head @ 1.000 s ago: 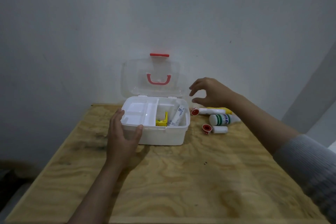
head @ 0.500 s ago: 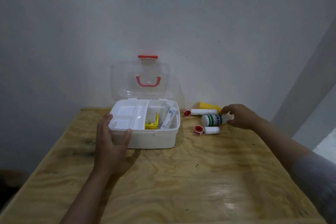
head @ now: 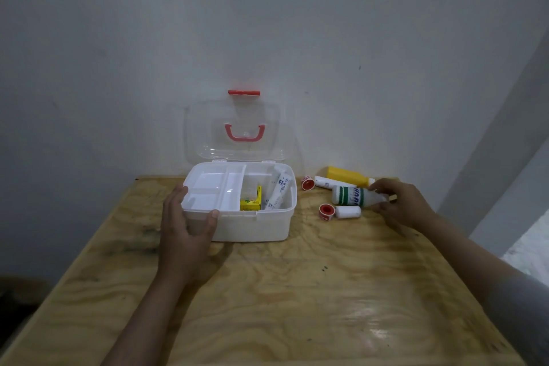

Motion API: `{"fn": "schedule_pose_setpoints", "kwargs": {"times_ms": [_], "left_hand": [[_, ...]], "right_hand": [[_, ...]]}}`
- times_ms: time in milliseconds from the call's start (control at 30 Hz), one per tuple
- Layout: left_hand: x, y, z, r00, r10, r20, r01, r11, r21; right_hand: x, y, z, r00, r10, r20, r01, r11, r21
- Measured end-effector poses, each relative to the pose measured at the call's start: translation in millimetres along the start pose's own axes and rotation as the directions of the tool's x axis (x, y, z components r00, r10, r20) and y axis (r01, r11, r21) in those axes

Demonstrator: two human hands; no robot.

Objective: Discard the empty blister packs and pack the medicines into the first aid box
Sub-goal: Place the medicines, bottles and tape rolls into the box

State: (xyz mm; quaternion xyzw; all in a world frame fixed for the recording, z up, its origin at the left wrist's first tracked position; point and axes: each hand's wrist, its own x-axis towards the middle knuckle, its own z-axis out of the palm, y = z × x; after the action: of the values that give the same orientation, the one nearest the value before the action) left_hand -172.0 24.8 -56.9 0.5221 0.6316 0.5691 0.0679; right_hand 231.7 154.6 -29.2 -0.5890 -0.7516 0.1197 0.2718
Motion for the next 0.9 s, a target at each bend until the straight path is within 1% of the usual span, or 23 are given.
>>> {"fn": "schedule_pose_setpoints", "kwargs": {"times_ms": [133, 200, 333, 433, 533, 633, 733, 900], "left_hand": [[0, -2, 0, 1.000, 0.005, -0.001, -0.005, 1.000, 0.005], [1, -4, 0, 1.000, -0.002, 0.001, 0.002, 1.000, 0.005], [1, -5, 0, 1.000, 0.005, -0.002, -0.005, 1.000, -0.001], [2, -5, -1, 1.000, 0.002, 0.003, -0.002, 1.000, -0.010], [2, -8, -3, 1.000, -0.007, 0.014, 0.007, 1.000, -0.011], [2, -6, -3, 1.000, -0.013, 0.025, 0.013, 1.000, -0.004], [2, -4, -3, 0.999, -0.030, 0.032, 0.030, 1.000, -0.005], [1, -2, -5, 0.999, -0.014, 0.034, 0.014, 1.000, -0.005]], "right_hand": [[-6, -16, -15, 0.992, -0.042, -0.116, 0.053, 0.995, 0.086], [-5, -34, -26, 0.979, -0.109, -0.171, 0.129, 0.985, 0.113], [-4, -81, -45, 0.960, -0.205, -0.193, 0.229, 0.967, 0.112], [-5, -119, -49, 0.938, -0.308, -0.161, 0.329, 0.937, 0.121], [-2, -154, -42, 0.912, -0.399, -0.094, 0.410, 0.900, 0.151], [2, -179, -28, 0.893, -0.449, -0.022, 0.446, 0.877, 0.178], [5, -196, -9, 0.865, -0.499, 0.060, 0.485, 0.860, 0.157], [8, -216, 24, 0.827, -0.533, 0.179, 0.507, 0.844, 0.176]]}}
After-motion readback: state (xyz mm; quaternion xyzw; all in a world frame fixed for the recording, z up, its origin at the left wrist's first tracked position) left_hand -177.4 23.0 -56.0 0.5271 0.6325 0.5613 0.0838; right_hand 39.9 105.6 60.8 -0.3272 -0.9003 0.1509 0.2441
